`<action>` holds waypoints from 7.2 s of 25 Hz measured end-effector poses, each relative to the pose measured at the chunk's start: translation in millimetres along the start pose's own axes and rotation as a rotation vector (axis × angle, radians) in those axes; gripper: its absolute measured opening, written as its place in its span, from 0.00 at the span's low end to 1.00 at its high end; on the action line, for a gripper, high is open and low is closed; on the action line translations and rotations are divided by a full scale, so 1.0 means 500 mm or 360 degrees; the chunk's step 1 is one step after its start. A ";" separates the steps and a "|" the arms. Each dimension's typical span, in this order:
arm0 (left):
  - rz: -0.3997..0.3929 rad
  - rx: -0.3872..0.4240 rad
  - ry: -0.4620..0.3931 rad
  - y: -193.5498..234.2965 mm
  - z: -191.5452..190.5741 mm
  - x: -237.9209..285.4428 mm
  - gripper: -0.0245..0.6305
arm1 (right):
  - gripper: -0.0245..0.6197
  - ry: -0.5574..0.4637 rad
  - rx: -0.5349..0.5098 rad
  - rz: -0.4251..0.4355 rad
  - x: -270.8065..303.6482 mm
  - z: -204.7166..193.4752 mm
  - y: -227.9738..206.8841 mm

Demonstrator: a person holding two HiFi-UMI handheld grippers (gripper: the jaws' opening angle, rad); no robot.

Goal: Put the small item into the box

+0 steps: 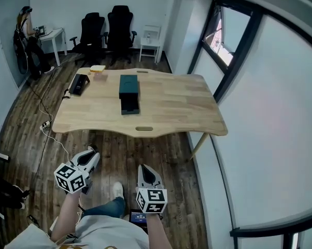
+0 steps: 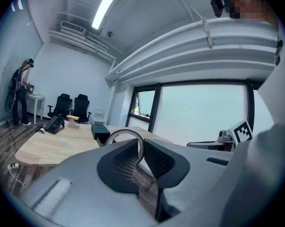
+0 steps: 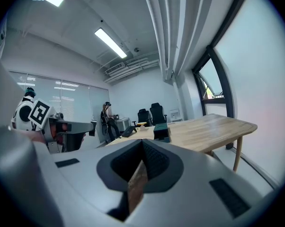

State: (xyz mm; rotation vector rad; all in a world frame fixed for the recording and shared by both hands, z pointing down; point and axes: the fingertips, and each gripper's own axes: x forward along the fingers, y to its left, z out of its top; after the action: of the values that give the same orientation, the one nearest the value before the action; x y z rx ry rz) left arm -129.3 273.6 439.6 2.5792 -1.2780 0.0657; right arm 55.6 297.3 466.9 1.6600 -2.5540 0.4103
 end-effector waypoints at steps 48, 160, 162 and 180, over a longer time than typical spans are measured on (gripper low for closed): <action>-0.0176 -0.0083 0.0136 0.531 0.139 0.835 0.10 | 0.05 0.0202 -0.0045 -0.0113 0.863 0.165 -0.400; -0.0271 0.0305 0.1070 0.502 -0.099 0.965 0.04 | 0.05 0.0457 -0.0059 -0.0088 0.921 0.076 -0.489; -0.0229 0.0337 0.0952 0.500 -0.064 0.959 0.04 | 0.05 0.0398 -0.0081 -0.0105 0.911 0.099 -0.477; -0.0121 -0.0086 0.0120 0.485 0.166 0.859 0.04 | 0.04 0.0197 -0.0221 -0.0284 0.815 0.198 -0.423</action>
State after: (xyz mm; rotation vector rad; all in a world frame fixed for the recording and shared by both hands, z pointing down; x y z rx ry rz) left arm -63.5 -220.7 477.8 2.5509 -1.1384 0.1111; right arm 86.6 -170.5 492.3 1.7354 -2.2688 0.3048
